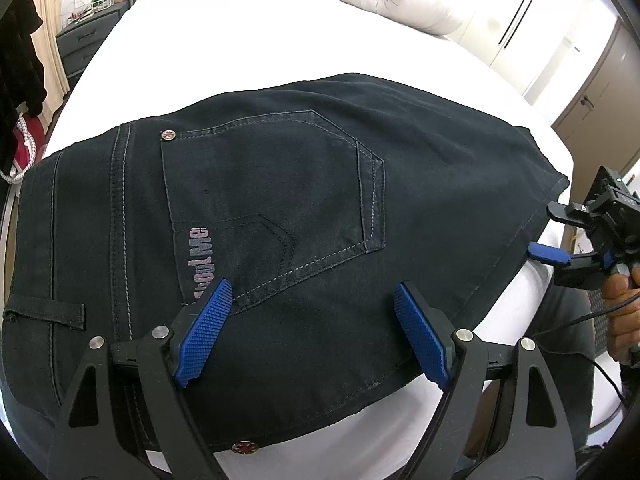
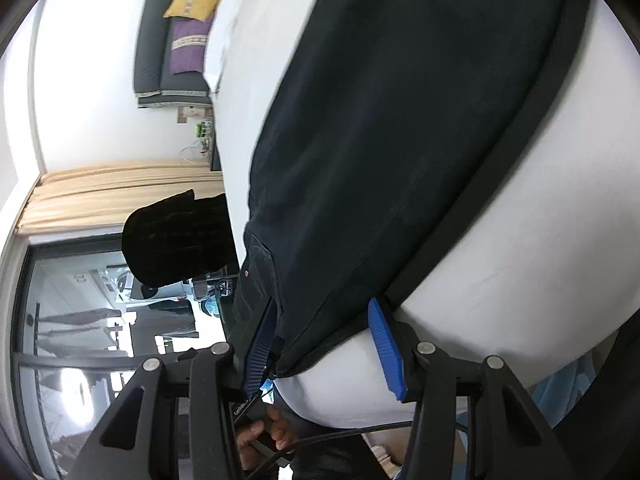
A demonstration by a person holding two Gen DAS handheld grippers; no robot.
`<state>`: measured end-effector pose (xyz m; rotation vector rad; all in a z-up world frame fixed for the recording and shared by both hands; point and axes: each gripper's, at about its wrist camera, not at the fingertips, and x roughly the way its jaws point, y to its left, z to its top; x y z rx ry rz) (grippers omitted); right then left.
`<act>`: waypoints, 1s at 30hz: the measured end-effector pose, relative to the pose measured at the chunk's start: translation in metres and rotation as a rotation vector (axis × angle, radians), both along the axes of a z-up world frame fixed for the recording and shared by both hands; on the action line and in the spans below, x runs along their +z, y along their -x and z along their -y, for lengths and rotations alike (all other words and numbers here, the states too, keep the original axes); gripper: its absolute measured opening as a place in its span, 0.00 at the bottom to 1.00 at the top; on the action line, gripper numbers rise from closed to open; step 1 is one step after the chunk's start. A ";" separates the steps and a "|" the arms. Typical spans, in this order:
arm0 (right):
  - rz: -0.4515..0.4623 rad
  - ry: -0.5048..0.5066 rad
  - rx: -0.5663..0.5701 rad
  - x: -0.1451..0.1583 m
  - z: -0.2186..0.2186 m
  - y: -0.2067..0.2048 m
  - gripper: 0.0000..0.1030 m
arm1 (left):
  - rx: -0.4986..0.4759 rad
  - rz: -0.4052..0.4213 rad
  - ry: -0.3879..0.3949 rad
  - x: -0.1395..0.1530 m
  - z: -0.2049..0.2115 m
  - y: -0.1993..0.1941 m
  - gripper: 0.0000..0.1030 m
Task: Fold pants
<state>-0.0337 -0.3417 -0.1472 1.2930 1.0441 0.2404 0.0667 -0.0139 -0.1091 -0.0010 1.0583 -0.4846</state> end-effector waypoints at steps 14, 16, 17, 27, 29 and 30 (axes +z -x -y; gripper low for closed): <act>-0.013 0.066 -0.021 -0.013 -0.006 -0.005 0.04 | -0.002 0.000 -0.001 -0.001 0.000 -0.001 0.80; -0.009 0.086 -0.021 -0.012 -0.007 0.001 0.03 | -0.001 0.000 -0.004 0.000 0.002 -0.001 0.80; -0.005 0.100 -0.022 -0.011 -0.008 0.003 0.03 | -0.002 -0.001 -0.006 0.000 0.003 -0.001 0.80; 0.018 0.150 -0.010 -0.008 -0.012 0.009 0.03 | -0.011 0.053 0.033 0.032 0.014 0.005 0.80; 0.026 0.154 0.000 -0.008 -0.012 0.009 0.03 | -0.038 0.063 0.063 0.040 0.028 -0.002 0.80; 0.031 0.168 0.017 -0.006 -0.013 0.008 0.02 | -0.050 0.060 0.070 0.040 0.036 -0.007 0.80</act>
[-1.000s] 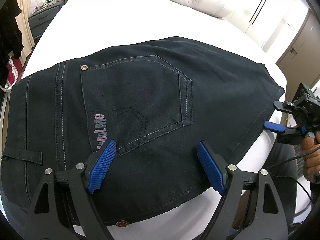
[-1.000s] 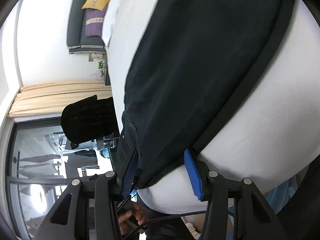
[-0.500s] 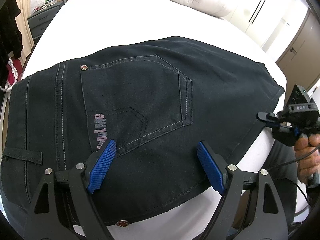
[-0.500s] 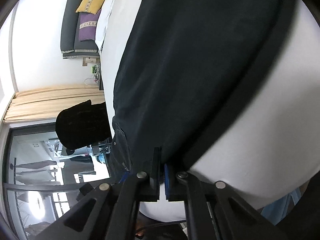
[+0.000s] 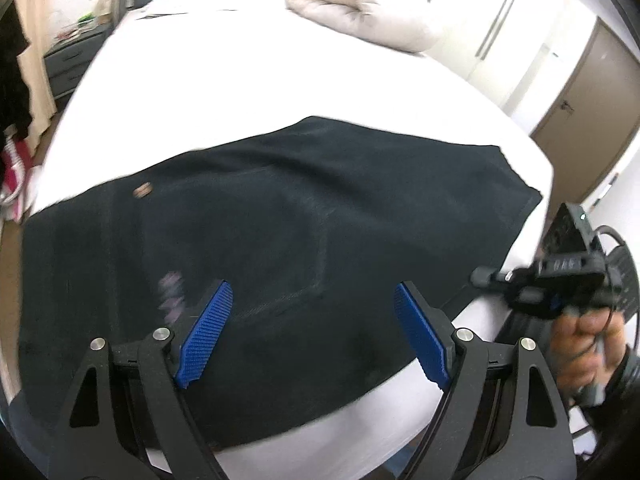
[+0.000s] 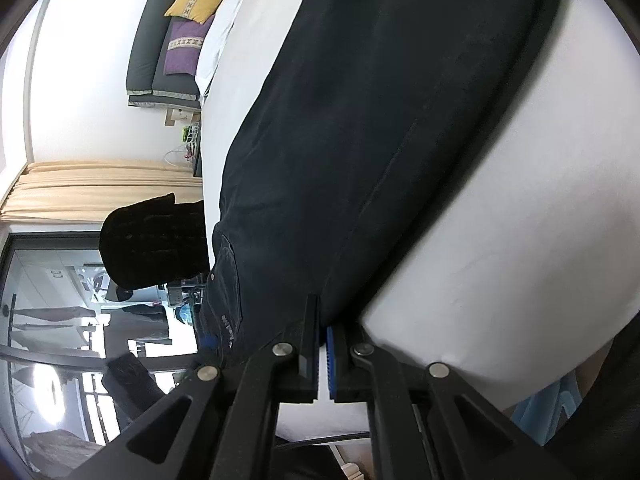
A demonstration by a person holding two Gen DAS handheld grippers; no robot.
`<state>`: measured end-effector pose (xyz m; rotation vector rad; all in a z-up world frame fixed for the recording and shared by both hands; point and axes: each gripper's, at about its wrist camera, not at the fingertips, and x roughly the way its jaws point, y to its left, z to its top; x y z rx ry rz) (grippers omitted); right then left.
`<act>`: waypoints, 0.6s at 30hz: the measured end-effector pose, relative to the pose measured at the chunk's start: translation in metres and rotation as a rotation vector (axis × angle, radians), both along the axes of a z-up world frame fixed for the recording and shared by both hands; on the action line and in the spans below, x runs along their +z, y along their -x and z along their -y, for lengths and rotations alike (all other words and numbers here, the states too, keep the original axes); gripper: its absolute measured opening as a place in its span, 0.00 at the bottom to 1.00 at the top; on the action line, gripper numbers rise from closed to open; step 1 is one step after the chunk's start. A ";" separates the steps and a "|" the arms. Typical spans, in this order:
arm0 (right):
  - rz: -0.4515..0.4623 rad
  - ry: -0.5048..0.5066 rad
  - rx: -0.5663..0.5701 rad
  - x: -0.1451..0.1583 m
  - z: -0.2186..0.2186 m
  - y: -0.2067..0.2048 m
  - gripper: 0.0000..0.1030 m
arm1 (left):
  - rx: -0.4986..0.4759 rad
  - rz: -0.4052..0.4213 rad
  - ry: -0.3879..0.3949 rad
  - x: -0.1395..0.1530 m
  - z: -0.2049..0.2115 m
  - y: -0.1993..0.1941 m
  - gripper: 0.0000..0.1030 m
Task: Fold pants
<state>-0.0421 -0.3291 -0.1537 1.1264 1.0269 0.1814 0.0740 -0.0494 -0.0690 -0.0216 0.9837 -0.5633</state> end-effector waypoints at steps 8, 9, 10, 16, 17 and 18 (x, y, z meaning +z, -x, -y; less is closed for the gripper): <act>0.032 0.215 0.154 0.069 0.023 0.000 0.41 | -0.105 -0.032 -0.103 -0.042 0.052 -0.022 0.80; 0.060 0.298 0.147 0.086 0.034 -0.007 0.41 | -0.106 -0.031 -0.096 -0.043 0.051 -0.022 0.80; 0.076 0.372 0.145 0.098 0.042 -0.015 0.41 | -0.102 -0.035 -0.079 -0.043 0.050 -0.023 0.80; 0.100 1.002 0.356 0.134 0.071 -0.117 0.41 | -0.110 -0.032 -0.062 -0.046 0.044 -0.022 0.80; 0.079 1.036 0.408 0.129 0.073 -0.130 0.41 | -0.109 -0.031 -0.059 -0.046 0.044 -0.023 0.80; 0.055 1.060 0.475 0.121 0.074 -0.144 0.41 | -0.108 -0.031 -0.058 -0.048 0.043 -0.022 0.80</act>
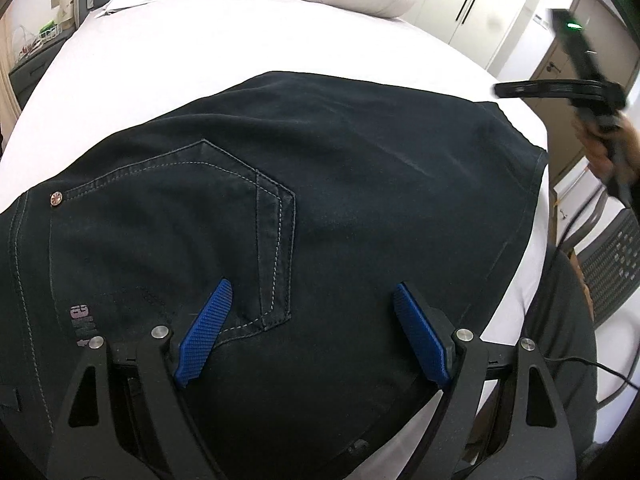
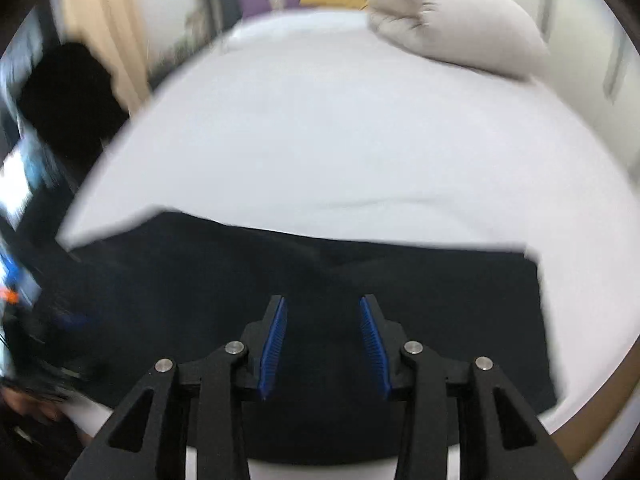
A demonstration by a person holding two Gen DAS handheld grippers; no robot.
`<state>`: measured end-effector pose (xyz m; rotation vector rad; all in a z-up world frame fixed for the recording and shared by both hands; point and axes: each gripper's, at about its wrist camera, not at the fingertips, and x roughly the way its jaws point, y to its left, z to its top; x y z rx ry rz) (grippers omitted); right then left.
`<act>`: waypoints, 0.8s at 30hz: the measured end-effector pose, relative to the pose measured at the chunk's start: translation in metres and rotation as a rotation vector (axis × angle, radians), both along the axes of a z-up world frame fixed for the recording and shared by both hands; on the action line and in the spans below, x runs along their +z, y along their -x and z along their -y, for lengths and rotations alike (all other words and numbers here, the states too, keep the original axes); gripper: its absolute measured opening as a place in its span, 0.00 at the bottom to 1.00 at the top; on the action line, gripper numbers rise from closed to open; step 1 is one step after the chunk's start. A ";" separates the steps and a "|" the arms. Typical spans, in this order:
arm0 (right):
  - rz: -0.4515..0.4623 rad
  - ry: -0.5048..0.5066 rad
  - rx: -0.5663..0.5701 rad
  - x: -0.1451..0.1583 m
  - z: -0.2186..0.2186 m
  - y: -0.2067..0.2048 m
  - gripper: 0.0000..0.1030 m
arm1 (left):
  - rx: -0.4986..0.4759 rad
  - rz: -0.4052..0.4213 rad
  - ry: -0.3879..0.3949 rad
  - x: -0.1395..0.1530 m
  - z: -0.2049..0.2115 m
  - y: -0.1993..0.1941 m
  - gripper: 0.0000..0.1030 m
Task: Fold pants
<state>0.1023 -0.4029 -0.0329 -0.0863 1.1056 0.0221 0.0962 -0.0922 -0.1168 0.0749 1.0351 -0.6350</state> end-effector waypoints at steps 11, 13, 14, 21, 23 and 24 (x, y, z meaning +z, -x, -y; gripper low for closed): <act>-0.214 0.100 0.081 -0.079 0.012 -0.048 0.23 | -0.011 -0.001 0.005 -0.004 -0.003 -0.002 0.80; -0.123 0.108 -0.012 -0.082 0.026 -0.058 0.26 | -0.009 0.000 0.006 -0.004 -0.003 -0.002 0.80; -0.078 0.134 -0.081 -0.082 0.035 -0.062 0.29 | -0.008 0.001 0.007 -0.004 -0.003 -0.001 0.80; 0.154 0.089 -0.588 -0.050 0.102 -0.032 0.32 | -0.002 0.001 0.017 -0.004 -0.008 -0.002 0.80; 0.169 0.004 -0.514 -0.036 0.083 -0.014 0.32 | 0.003 0.003 0.015 -0.004 -0.007 -0.001 0.80; 0.161 -0.043 -0.460 -0.034 0.070 -0.009 0.32 | 0.001 0.005 0.010 -0.005 -0.006 -0.001 0.81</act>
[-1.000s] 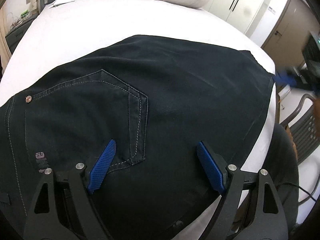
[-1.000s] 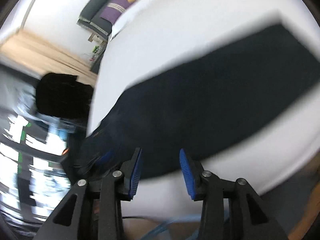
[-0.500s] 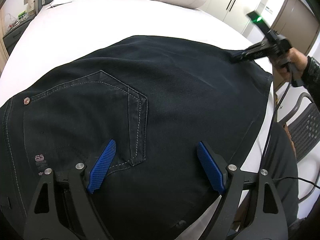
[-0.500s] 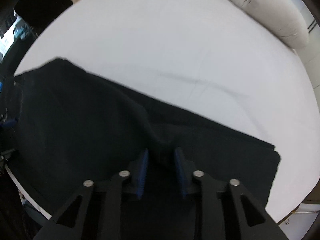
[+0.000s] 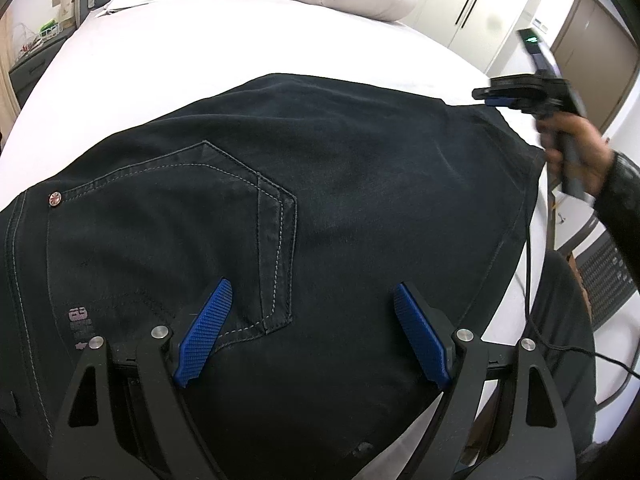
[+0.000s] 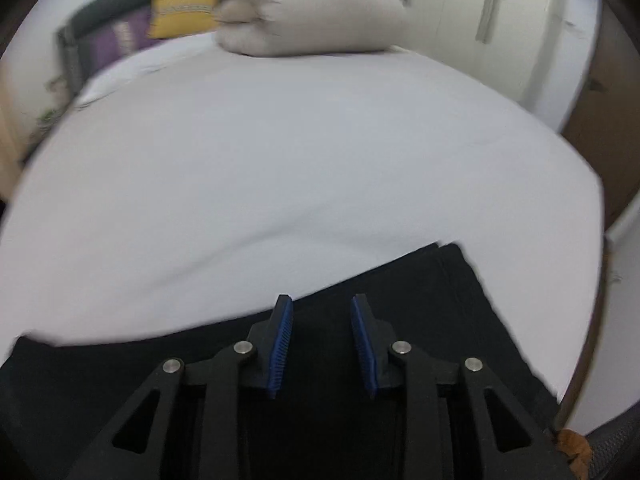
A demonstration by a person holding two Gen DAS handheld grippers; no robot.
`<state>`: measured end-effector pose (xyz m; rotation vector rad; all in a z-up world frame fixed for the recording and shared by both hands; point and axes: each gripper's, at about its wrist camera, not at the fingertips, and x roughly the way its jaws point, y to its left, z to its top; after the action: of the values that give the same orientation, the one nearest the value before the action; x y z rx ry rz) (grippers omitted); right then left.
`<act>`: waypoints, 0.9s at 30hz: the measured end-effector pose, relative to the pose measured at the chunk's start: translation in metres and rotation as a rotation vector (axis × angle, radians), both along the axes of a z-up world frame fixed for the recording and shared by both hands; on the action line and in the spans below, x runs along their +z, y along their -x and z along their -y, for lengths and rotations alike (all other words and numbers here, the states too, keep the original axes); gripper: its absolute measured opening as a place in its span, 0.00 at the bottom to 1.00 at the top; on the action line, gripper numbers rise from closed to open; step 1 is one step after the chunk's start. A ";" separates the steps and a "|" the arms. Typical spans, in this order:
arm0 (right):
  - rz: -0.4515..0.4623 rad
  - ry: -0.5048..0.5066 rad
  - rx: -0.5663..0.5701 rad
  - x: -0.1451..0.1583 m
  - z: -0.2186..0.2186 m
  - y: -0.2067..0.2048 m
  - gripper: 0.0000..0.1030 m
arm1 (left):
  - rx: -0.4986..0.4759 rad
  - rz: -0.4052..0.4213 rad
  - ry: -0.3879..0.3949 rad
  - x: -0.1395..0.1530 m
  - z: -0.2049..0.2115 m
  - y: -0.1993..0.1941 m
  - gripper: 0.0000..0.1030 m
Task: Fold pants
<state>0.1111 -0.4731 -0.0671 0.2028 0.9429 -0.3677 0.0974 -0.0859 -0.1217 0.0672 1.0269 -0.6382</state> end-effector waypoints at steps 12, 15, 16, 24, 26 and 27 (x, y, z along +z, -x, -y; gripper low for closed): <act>0.062 -0.269 -0.066 -0.052 0.069 0.041 0.00 | -0.001 0.019 -0.019 0.001 0.006 0.007 0.81; 0.149 -0.316 -0.233 -0.052 0.139 0.061 0.00 | 0.000 0.025 -0.021 0.001 0.007 0.009 0.81; 0.166 -0.309 -0.287 -0.050 0.154 0.070 0.00 | -0.001 0.026 -0.018 0.001 0.006 0.009 0.81; 0.234 -0.350 -0.278 -0.016 0.142 0.106 0.26 | 0.011 0.030 -0.023 0.001 0.007 0.015 0.81; 0.235 -0.504 -0.099 -0.025 0.087 0.095 0.26 | 0.030 0.015 -0.009 0.008 0.006 0.013 0.81; 0.224 -0.586 -0.014 -0.034 0.052 0.089 0.26 | 0.039 0.005 0.013 0.011 0.005 0.012 0.81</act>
<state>0.0222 -0.5253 -0.1009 0.7707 0.8071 -0.0688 0.0850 -0.0911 -0.1109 0.0371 1.0168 -0.6096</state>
